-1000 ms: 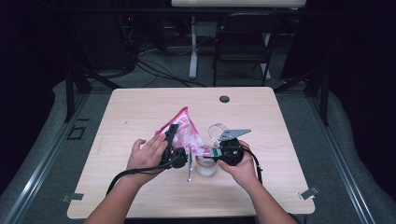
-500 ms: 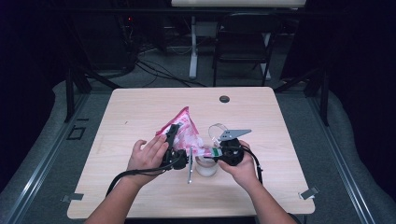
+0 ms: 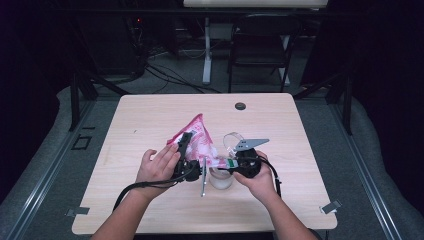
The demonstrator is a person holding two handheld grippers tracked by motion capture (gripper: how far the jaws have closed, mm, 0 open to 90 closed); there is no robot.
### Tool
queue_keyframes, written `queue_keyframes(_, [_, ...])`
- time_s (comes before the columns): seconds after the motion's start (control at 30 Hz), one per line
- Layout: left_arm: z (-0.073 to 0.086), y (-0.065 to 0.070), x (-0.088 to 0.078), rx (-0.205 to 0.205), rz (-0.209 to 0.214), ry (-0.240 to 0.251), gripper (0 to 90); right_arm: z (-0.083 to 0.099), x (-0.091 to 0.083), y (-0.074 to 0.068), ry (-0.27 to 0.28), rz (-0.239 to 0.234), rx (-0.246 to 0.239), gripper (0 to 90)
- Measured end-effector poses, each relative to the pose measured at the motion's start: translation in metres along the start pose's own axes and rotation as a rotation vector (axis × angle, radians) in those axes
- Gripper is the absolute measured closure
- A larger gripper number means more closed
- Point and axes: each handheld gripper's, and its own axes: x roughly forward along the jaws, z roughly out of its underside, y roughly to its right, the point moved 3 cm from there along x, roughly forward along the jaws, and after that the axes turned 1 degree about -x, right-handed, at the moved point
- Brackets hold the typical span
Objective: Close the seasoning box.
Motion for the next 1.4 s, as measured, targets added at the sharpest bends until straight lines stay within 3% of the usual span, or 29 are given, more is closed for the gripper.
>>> queue_keyframes(0.13, [-0.0001, 0.0002, -0.0002, -0.011, 0.004, -0.001, 65.2, 0.0000, -0.0004, 0.0001, 0.003, 0.000, 0.002, 90.0])
queue_keyframes(0.3, [-0.0011, -0.0012, -0.0006, -0.002, -0.016, 0.014, 65.1, -0.0001, -0.0004, 0.0003, 0.005, -0.001, 0.003, 90.0])
queue_keyframes(1.4, [-0.0083, -0.0025, -0.0018, 0.010, -0.016, 0.018, 64.9, 0.0012, -0.0042, 0.0035, 0.009, 0.001, 0.020, 90.0])
